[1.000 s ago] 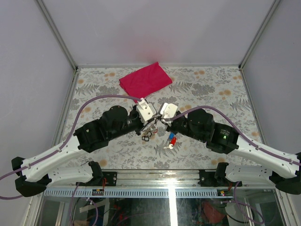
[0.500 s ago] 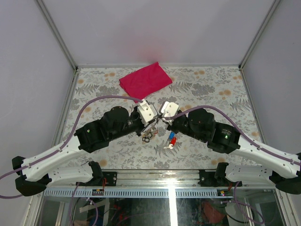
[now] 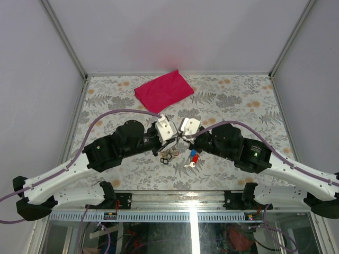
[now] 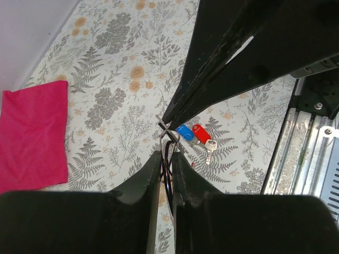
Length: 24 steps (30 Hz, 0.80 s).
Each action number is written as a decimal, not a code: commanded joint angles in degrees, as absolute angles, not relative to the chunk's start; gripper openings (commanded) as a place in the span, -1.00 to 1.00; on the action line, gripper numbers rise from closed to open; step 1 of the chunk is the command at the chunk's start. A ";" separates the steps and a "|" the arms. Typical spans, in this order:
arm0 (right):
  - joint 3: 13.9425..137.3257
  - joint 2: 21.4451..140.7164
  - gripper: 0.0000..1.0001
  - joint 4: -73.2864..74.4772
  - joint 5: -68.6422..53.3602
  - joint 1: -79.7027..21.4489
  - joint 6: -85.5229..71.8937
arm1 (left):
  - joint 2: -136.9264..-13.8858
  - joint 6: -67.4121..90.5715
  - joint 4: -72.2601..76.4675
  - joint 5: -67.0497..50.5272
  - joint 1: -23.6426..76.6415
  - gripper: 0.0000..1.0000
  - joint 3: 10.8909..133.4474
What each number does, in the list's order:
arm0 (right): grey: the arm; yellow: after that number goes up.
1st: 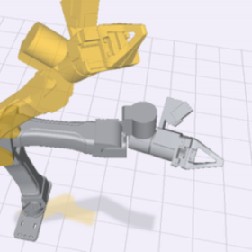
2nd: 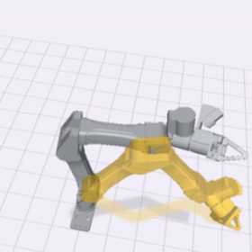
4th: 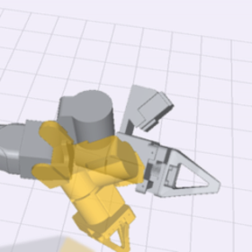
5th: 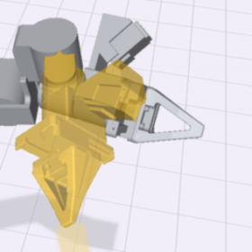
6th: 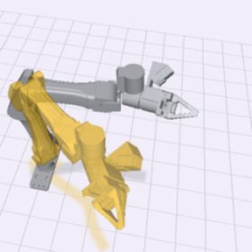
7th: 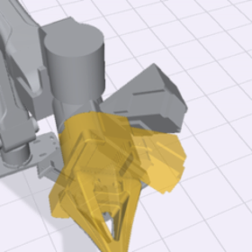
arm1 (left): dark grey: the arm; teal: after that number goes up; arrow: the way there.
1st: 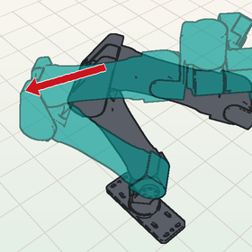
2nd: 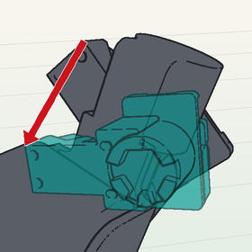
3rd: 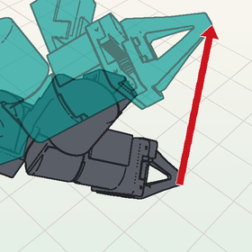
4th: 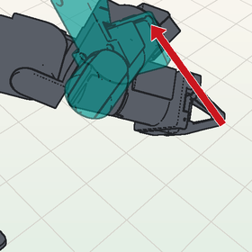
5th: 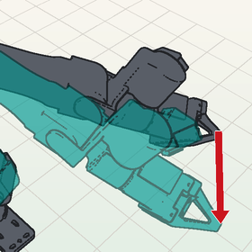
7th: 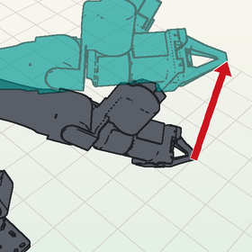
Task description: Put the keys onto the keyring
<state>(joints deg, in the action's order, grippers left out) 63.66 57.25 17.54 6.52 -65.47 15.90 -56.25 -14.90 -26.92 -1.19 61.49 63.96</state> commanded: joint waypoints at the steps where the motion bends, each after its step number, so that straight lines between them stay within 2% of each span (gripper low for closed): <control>1: 63.33 54.87 -0.95 13.83 6.83 -65.47 15.54 | -54.56 -14.95 -26.30 -5.19 62.37 -1.00 63.91; 10: 62.49 54.00 -0.90 13.08 8.75 -65.49 16.19 | -54.65 -14.59 -26.45 -5.57 62.49 -1.00 63.54; 17: 61.63 53.49 -0.74 11.10 8.41 -65.48 15.94 | -54.80 -14.18 -26.36 -5.96 62.44 -1.00 63.63; 24: 60.89 54.48 -0.68 9.17 7.06 -65.53 15.31 | -54.90 -14.00 -26.18 -6.15 62.52 -1.00 63.70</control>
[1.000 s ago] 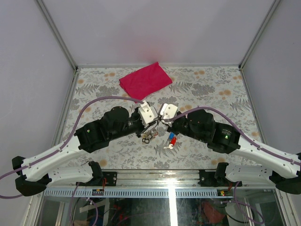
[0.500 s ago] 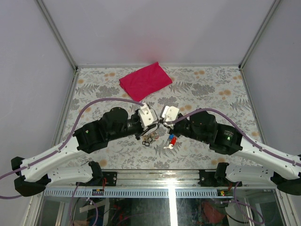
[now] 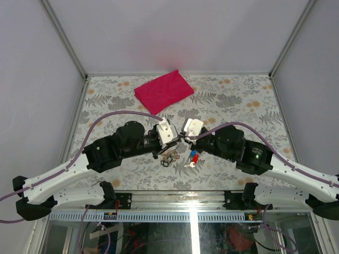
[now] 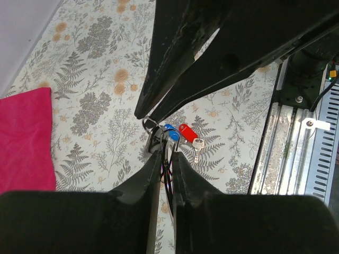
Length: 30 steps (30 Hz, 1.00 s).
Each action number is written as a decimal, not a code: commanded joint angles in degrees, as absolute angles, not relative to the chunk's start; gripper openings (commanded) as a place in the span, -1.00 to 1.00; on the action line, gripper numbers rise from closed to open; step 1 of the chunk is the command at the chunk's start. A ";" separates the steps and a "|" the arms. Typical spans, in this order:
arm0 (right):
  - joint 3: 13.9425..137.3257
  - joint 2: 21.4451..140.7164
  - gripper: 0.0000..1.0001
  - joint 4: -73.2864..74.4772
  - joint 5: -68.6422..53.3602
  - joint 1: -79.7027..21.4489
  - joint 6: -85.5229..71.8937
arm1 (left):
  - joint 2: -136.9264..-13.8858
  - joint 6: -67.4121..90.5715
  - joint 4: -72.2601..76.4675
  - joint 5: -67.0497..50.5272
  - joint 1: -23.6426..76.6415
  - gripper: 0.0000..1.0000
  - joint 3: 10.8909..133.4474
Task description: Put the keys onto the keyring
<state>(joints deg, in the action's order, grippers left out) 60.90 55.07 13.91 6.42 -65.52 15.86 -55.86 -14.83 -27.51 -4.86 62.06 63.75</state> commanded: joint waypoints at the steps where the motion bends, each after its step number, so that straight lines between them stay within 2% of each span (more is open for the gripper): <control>1: 60.85 54.62 -0.67 9.00 6.82 -65.50 15.29 | -54.91 -14.01 -26.19 -6.05 62.52 -1.00 63.70; 13: 61.90 53.61 -0.44 13.11 3.79 -65.52 16.59 | -54.17 -13.14 -25.19 -5.37 62.61 -1.00 62.46; 19: 61.42 50.85 -0.43 13.01 7.08 -65.53 14.29 | -53.51 -12.31 -24.01 -3.53 62.71 -1.00 61.91; 25: 61.08 49.60 -0.40 13.81 13.77 -65.54 -3.61 | -51.81 -9.87 -21.11 1.35 62.62 -1.00 59.91; 30: 61.47 51.69 -0.26 14.94 14.51 -65.53 -23.83 | -50.76 -8.00 -17.87 3.73 62.58 -1.00 58.03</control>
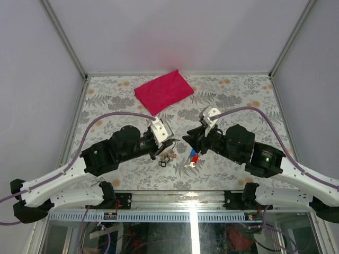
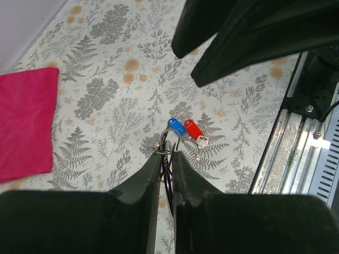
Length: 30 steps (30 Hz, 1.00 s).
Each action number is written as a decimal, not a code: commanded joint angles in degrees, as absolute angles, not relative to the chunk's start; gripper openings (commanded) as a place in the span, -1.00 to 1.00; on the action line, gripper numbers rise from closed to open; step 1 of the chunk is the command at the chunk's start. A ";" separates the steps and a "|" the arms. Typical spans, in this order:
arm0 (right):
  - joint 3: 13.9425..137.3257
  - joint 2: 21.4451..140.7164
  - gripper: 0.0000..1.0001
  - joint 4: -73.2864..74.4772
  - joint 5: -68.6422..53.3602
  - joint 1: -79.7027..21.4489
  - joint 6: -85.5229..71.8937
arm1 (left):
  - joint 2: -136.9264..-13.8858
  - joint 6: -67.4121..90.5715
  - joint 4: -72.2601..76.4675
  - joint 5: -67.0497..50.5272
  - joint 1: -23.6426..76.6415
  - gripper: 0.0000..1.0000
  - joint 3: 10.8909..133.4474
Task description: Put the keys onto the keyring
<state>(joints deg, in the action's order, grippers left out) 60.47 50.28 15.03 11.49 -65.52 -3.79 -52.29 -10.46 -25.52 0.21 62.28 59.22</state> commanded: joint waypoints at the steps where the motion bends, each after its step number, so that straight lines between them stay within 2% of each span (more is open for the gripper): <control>1: 61.21 52.09 -0.24 14.23 14.09 -65.55 -27.51 | -50.63 -7.61 -17.36 3.88 62.58 -1.00 57.74; 7: 57.72 52.24 -0.19 6.42 12.96 -65.50 -41.52 | -50.50 -6.83 -16.44 3.96 62.60 -1.00 57.39; 14: 53.07 50.64 -0.22 1.37 13.67 -65.47 -47.18 | -49.96 -7.00 -16.44 3.83 62.61 -1.00 57.39; 19: 50.48 49.57 -0.25 -0.77 13.57 -65.48 -44.35 | -49.54 -6.30 -16.45 4.49 62.60 -1.00 57.62; 26: 44.23 45.94 -0.19 -6.01 13.85 -65.48 -37.46 | -47.66 -5.14 -16.35 3.84 62.64 -1.00 58.17; 30: 38.25 43.54 -0.05 -15.66 12.45 -65.49 -29.70 | -46.91 -3.75 -16.27 3.57 62.61 -1.00 58.82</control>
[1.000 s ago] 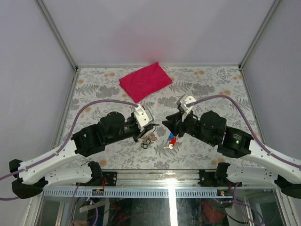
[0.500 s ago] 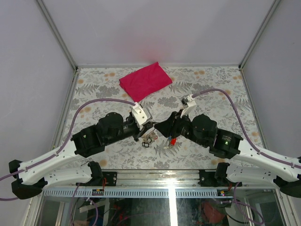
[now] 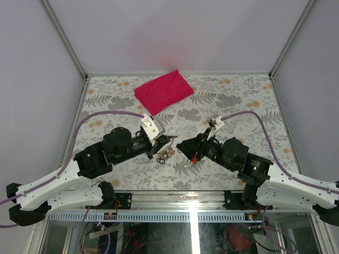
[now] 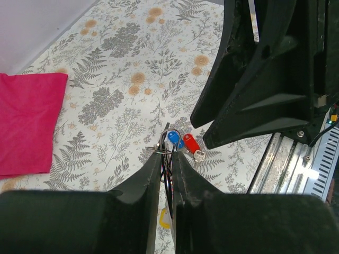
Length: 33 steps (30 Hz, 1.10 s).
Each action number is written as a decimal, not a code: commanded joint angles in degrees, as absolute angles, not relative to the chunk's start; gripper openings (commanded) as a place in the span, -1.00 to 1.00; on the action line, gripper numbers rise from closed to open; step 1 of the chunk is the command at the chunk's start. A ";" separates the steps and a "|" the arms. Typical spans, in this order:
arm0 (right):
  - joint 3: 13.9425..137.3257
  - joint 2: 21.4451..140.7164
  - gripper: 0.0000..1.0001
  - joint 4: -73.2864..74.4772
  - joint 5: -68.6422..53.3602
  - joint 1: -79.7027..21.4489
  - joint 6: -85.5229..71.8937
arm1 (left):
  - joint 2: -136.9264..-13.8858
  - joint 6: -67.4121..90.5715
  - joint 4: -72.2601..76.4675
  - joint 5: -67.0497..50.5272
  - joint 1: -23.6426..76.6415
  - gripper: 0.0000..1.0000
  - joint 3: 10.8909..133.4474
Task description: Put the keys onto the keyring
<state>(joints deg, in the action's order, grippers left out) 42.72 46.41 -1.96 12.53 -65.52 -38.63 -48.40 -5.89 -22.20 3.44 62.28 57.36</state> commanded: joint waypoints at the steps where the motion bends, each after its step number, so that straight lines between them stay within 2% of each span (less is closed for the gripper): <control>1: 36.28 43.13 -0.04 -19.23 11.85 -65.52 -27.88 | -46.71 -3.29 -16.12 3.71 62.64 -1.00 58.91; 8: 31.47 45.20 0.03 -32.57 6.72 -65.52 -21.65 | -44.84 1.20 -13.54 4.85 62.62 -1.00 58.92; 23: 31.29 51.04 0.04 -41.72 6.19 -65.51 -21.82 | -43.46 4.91 -8.98 3.38 62.67 -1.00 57.31; 26: 32.84 51.32 0.00 -38.42 5.11 -65.51 -21.63 | -43.53 4.25 -9.54 4.15 62.62 -1.00 57.22; 33: 39.48 43.70 -0.04 -18.15 8.69 -65.50 -22.35 | -42.91 1.69 -11.82 8.13 62.58 -1.00 56.87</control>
<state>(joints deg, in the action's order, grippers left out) 33.04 49.45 -26.98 6.09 -65.52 -22.06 -44.05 3.44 -15.86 4.82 62.28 56.95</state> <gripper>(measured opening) 0.490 0.119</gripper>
